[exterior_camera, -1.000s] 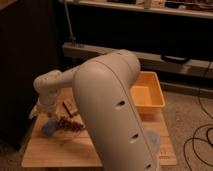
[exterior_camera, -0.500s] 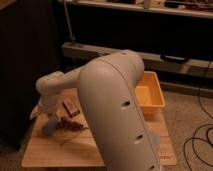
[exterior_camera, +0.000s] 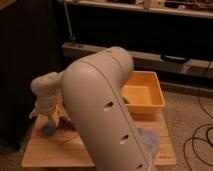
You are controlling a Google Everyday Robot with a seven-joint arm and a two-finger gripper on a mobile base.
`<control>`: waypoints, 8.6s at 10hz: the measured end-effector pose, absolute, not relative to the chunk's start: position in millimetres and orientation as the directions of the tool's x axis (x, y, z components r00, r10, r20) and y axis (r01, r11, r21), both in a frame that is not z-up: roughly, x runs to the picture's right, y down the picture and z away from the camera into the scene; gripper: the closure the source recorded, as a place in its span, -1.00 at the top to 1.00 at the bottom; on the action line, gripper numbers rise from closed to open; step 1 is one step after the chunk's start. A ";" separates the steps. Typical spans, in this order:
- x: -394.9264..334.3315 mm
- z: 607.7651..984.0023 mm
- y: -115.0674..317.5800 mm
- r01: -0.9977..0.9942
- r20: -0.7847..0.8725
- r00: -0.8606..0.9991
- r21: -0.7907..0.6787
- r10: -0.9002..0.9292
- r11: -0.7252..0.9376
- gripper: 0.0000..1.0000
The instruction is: Wipe table surface with sponge
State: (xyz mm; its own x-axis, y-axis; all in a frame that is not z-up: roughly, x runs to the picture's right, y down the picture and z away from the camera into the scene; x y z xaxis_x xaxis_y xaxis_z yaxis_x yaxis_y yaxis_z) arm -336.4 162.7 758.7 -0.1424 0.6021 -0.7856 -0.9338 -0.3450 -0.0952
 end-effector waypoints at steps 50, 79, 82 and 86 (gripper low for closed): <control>-327.3 815.5 210.4 -0.967 -0.895 -0.069 -0.049 0.441 -0.251 -1.00; -257.1 761.8 266.9 -0.953 -0.869 -0.009 -0.142 0.495 -0.268 -1.00; -283.5 741.4 278.5 -0.954 -0.854 0.057 -0.200 0.518 -0.224 -1.00; -316.9 762.5 254.2 -0.946 -0.830 0.122 -0.263 0.545 -0.189 -1.00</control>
State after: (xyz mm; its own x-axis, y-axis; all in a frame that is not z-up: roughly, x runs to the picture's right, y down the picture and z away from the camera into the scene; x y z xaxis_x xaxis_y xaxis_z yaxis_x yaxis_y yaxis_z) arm -316.9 254.2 762.5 0.1216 0.5450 -0.8296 -0.9463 -0.1886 -0.2626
